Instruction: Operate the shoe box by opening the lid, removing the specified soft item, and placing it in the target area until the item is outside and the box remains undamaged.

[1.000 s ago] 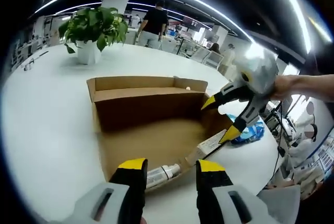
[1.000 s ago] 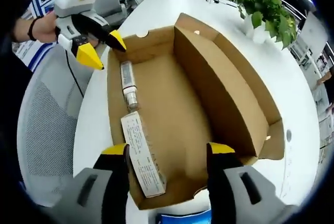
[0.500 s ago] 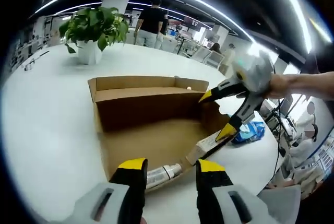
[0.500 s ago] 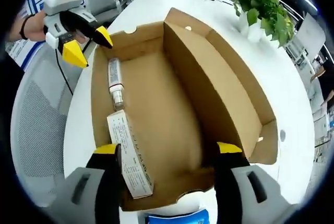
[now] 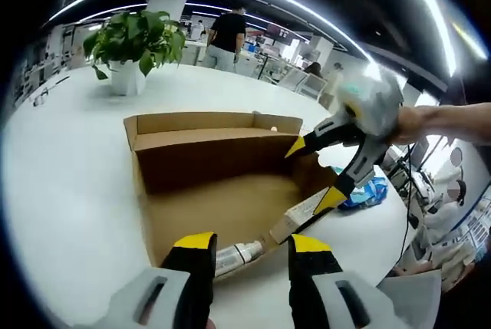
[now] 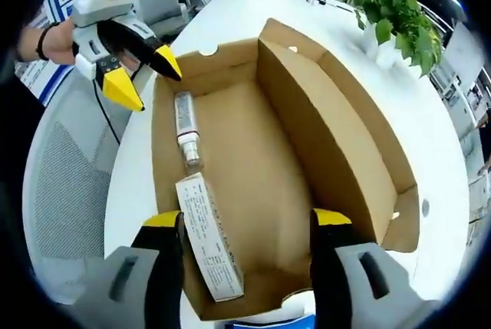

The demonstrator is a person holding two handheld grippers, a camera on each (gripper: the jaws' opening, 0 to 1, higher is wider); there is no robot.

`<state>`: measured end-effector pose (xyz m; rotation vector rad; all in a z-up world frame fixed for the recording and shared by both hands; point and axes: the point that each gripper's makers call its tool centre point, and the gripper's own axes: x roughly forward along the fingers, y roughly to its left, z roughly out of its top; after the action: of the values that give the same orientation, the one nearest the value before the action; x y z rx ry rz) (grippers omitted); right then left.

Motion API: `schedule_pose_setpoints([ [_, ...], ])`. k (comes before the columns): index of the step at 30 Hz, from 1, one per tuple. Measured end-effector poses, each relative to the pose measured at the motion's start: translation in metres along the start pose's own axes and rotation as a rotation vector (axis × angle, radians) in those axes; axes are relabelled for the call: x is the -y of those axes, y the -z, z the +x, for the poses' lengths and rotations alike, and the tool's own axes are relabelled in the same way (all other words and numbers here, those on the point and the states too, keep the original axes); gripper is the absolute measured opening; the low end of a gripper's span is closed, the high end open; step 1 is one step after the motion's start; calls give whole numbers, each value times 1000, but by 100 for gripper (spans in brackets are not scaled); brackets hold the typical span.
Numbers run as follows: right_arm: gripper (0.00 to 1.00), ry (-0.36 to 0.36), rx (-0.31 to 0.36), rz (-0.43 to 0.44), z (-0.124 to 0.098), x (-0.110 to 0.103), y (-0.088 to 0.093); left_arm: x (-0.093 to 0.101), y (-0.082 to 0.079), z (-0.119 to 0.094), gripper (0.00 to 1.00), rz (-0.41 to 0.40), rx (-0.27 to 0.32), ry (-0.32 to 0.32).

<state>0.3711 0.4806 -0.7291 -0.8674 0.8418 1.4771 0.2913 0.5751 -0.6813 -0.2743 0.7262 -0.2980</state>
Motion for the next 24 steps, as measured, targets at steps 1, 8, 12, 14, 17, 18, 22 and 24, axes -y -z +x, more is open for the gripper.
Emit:
schedule_pose_setpoints([
  [1, 62, -8, -3, -3, 0, -1, 0, 0, 0, 0, 37, 0, 0, 0],
  [8, 68, 32, -4, -1, -2, 10, 1, -4, -1, -2, 37, 0, 1, -6],
  [12, 64, 32, -7, -6, -4, 9, 2, -6, -2, -2, 37, -1, 2, -9],
  [14, 63, -1, 6, -12, -3, 0, -2, -6, -2, -2, 37, -1, 1, -8],
  [17, 61, -8, 11, -19, 0, -4, -6, -4, -1, -1, 37, -3, 0, -3],
  [18, 60, -6, 7, -23, 1, -4, -6, -3, -1, 0, 37, -1, -1, -2],
  [22, 62, -13, -5, -13, 4, -2, -6, 0, -2, 2, 37, 2, 0, 4],
  [24, 62, -12, -8, -16, 3, -2, -6, -1, -3, 3, 37, 4, -1, 6],
])
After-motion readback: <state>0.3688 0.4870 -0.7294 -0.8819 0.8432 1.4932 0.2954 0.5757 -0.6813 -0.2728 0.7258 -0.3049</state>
